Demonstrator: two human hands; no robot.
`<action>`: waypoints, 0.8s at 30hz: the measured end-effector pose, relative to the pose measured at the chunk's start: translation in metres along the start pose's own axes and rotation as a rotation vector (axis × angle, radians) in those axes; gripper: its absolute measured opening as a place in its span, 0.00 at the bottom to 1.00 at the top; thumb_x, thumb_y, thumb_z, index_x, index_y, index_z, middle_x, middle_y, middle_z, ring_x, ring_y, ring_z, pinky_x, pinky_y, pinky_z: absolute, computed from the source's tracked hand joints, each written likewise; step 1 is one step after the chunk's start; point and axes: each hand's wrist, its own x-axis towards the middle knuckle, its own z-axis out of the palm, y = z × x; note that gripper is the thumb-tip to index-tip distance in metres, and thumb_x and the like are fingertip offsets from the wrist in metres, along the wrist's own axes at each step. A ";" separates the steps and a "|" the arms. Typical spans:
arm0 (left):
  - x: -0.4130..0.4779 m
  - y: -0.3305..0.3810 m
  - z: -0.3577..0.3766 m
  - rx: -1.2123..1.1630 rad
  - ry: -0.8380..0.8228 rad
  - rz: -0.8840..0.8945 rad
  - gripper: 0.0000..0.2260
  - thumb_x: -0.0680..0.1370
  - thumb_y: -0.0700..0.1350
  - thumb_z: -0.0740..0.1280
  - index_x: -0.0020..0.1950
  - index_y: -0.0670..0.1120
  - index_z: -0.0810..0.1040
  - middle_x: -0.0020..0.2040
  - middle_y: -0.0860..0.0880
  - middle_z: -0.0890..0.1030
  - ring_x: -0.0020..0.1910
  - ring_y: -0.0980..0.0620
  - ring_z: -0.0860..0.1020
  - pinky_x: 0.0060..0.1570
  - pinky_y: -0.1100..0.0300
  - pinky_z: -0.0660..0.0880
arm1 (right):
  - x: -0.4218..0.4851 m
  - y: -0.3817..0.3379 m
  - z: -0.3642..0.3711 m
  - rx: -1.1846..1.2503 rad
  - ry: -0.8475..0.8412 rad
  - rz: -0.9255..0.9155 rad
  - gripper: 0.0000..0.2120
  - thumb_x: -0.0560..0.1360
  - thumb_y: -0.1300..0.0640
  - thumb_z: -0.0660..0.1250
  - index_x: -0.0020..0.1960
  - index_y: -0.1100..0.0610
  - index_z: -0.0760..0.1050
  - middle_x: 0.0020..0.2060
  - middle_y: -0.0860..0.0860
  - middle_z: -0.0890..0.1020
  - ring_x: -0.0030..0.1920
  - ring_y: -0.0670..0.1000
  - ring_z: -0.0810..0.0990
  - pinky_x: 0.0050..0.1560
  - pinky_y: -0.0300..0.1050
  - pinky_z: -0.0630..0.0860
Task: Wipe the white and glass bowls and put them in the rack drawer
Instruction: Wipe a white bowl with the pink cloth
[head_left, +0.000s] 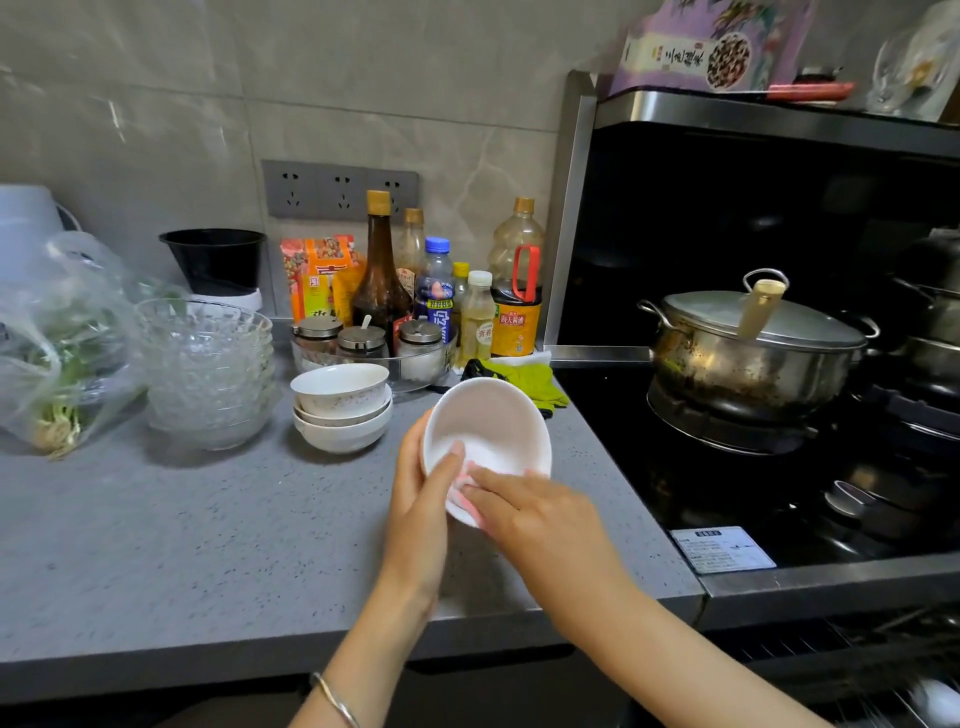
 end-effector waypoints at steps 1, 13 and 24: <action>-0.004 -0.004 0.005 -0.028 0.024 -0.021 0.13 0.79 0.41 0.62 0.59 0.56 0.75 0.52 0.53 0.82 0.48 0.59 0.81 0.40 0.68 0.76 | 0.002 -0.008 0.000 0.050 -0.016 0.054 0.07 0.72 0.55 0.66 0.44 0.50 0.84 0.44 0.43 0.85 0.36 0.45 0.83 0.29 0.39 0.74; 0.007 0.000 -0.008 0.067 -0.068 -0.075 0.11 0.79 0.44 0.63 0.58 0.55 0.77 0.53 0.50 0.83 0.52 0.53 0.81 0.48 0.60 0.76 | -0.001 0.011 -0.008 0.041 0.009 -0.074 0.19 0.79 0.53 0.56 0.43 0.52 0.85 0.46 0.45 0.86 0.40 0.46 0.84 0.33 0.38 0.78; 0.007 0.006 -0.009 0.077 -0.058 -0.047 0.09 0.80 0.44 0.61 0.56 0.55 0.77 0.49 0.53 0.84 0.49 0.56 0.81 0.42 0.66 0.77 | -0.006 0.016 -0.002 0.061 -0.037 -0.116 0.19 0.79 0.55 0.55 0.44 0.52 0.85 0.47 0.46 0.86 0.41 0.47 0.85 0.36 0.40 0.80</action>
